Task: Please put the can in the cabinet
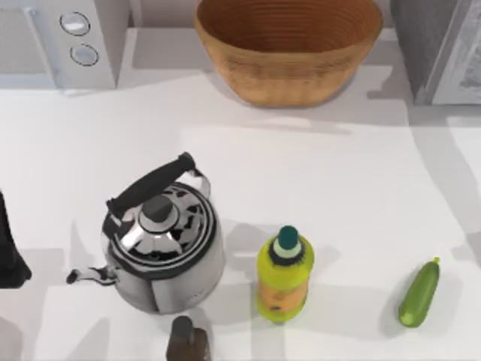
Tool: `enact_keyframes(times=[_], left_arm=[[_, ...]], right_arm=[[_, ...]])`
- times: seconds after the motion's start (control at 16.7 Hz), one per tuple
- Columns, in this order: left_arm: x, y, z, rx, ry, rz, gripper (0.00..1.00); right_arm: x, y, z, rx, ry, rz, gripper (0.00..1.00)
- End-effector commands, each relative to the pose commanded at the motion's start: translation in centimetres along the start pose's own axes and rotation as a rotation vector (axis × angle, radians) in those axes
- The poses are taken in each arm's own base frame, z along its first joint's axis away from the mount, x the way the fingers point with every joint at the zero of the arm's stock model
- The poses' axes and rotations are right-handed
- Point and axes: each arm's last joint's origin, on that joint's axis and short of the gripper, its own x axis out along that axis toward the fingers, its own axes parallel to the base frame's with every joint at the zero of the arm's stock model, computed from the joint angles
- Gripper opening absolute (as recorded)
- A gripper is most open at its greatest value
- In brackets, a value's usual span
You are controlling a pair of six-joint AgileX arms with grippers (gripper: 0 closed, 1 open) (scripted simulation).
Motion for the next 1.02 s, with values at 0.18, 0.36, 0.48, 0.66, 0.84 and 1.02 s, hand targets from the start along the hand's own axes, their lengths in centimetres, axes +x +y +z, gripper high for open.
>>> enact_keyframes(times=[0.18,0.36,0.48,0.66,0.84,1.02], left_arm=[[0.0,0.0,0.0,0.0,0.0,0.0,1.0],[0.0,0.0,0.0,0.0,0.0,0.0,1.0],[0.0,0.0,0.0,0.0,0.0,0.0,1.0],[0.0,0.0,0.0,0.0,0.0,0.0,1.0],[0.0,0.0,0.0,0.0,0.0,0.0,1.0],[0.0,0.0,0.0,0.0,0.0,0.0,1.0]], right_arm=[[0.0,0.0,0.0,0.0,0.0,0.0,0.0],[0.3,-0.1,0.0,-0.002,0.003,-0.006,0.0],[1.5,-0.1,0.3,-0.016,0.016,-0.016,0.0],[4.6,-0.2,0.9,-0.039,0.04,-0.035,0.0],[8.4,-0.3,1.5,-0.048,0.059,-0.05,0.0],[11.6,-0.5,1.9,-0.038,0.05,-0.047,0.0]])
